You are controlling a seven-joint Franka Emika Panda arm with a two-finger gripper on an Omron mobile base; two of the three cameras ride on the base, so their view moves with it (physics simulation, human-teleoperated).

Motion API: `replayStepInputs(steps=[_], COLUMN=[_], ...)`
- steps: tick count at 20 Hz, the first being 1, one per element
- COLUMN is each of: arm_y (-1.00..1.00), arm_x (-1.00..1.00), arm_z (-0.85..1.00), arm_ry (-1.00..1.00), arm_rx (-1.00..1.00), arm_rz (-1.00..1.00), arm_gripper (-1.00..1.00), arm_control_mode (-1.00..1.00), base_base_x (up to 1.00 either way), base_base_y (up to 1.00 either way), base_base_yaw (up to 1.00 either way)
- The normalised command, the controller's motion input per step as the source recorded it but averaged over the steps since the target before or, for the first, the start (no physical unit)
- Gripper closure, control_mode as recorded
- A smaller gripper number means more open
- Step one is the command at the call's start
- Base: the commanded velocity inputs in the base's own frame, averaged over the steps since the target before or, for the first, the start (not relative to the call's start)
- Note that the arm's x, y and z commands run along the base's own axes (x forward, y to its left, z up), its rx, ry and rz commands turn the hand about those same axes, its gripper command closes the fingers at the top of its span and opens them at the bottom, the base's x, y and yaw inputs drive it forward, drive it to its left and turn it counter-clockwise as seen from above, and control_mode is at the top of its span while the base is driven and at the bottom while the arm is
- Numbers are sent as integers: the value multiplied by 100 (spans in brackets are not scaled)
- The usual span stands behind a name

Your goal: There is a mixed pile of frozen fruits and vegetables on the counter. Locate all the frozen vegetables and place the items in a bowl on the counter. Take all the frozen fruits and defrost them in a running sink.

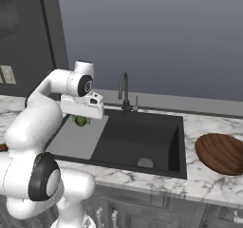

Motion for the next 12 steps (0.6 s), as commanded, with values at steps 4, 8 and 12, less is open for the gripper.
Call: replayStepInputs(steps=[4, 8, 12], arm_y=[-88, -98, -100], arm_x=[-19, 0, 11], arm_z=[27, 18, 13], arm_ry=[-7, 0, 5], arm_rx=[0, -4, -7], arm_rz=[1, 0, -4], arm_gripper=[100, 100, 100], arm_control_mode=[-100, -100, -100], base_base_x=[0, 0, 0], base_base_y=[0, 0, 0], base_base_yaw=[0, 0, 0])
